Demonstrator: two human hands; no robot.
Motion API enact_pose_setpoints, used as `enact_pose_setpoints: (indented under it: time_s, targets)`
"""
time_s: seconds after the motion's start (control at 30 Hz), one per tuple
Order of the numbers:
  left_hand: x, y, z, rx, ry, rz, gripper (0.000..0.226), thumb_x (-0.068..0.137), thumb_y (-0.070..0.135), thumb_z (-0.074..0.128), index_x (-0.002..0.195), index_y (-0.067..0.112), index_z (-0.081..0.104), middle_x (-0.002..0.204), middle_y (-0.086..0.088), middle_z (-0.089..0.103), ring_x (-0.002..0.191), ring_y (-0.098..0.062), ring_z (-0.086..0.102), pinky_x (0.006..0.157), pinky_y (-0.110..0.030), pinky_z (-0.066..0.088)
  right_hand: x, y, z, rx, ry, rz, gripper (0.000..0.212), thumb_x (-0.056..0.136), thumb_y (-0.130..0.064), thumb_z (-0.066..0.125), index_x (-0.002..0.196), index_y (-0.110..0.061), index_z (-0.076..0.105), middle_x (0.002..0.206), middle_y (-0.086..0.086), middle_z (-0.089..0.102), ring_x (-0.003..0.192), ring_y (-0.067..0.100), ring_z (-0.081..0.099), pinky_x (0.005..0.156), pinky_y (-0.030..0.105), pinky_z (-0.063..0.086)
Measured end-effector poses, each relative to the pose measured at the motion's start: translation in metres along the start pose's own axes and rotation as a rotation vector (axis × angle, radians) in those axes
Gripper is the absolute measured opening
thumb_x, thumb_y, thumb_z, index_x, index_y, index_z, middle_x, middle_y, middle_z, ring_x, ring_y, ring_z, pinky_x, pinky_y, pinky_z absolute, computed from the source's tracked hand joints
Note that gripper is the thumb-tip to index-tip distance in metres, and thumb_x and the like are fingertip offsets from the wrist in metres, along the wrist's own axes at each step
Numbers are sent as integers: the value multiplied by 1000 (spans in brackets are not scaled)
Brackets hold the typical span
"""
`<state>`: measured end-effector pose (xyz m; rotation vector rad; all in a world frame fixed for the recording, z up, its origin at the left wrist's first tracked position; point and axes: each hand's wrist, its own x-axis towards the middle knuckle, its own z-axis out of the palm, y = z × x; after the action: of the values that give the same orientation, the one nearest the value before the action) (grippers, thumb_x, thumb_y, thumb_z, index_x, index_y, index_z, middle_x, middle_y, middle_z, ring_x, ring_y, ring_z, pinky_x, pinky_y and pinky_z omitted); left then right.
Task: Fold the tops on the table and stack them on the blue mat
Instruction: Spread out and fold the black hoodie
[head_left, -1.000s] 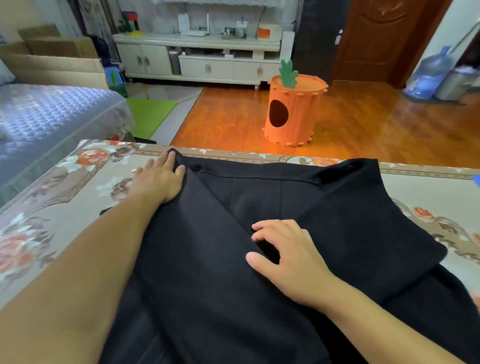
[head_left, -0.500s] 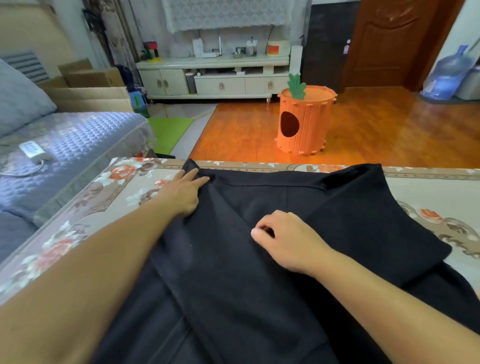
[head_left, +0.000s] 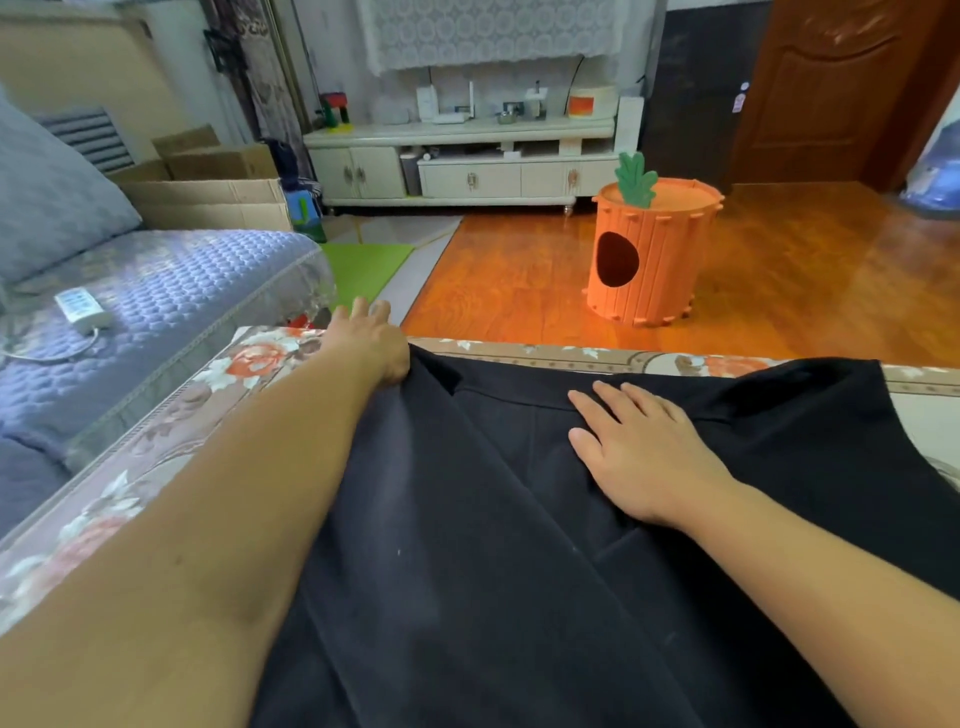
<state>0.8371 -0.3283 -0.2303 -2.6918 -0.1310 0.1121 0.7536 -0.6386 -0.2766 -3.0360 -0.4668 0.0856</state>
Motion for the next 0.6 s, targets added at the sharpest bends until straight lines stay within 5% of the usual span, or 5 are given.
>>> enact_pose_setpoints:
  time_s: [0.23, 0.33, 0.47, 0.53, 0.6]
  targets:
    - [13, 20, 19, -225, 7, -257, 51, 94, 27, 33, 139, 16, 55, 146, -17, 37, 135, -38, 33, 109, -52, 30, -3, 1, 0, 31, 12, -3, 60, 102, -55, 10, 159, -37, 8, 168, -4, 8, 154, 23, 3, 125, 45, 5]
    - [15, 40, 16, -265, 43, -337, 50, 98, 23, 34, 147, 13, 39, 150, -19, 29, 140, -42, 28, 110, -56, 32, -3, 1, 1, 50, 12, -14, 60, 103, -55, 11, 159, -36, 9, 168, -3, 8, 154, 23, 3, 125, 45, 5]
    - [-21, 73, -33, -527, 181, -162, 53, 88, 16, 50, 141, 18, 45, 152, -15, 31, 138, -40, 31, 113, -62, 27, -4, 3, 2, 47, 16, -14, 60, 102, -55, 12, 159, -36, 12, 168, -2, 10, 154, 25, 4, 124, 46, 5]
    - [-75, 93, -53, -662, 218, -46, 50, 92, 29, 49, 142, 29, 50, 155, -6, 35, 142, -35, 29, 116, -64, 22, -1, 4, 3, 64, -15, 2, 59, 102, -53, 12, 159, -35, 12, 168, -1, 9, 154, 25, 3, 124, 45, 4]
    - [-146, 117, -53, -682, 92, 41, 52, 98, 55, 37, 149, 46, 37, 164, 4, 22, 151, -29, 16, 119, -65, 12, 2, 3, -4, 135, -89, -20, 58, 104, -48, 17, 159, -32, 16, 168, 0, 10, 155, 26, 4, 125, 45, 5]
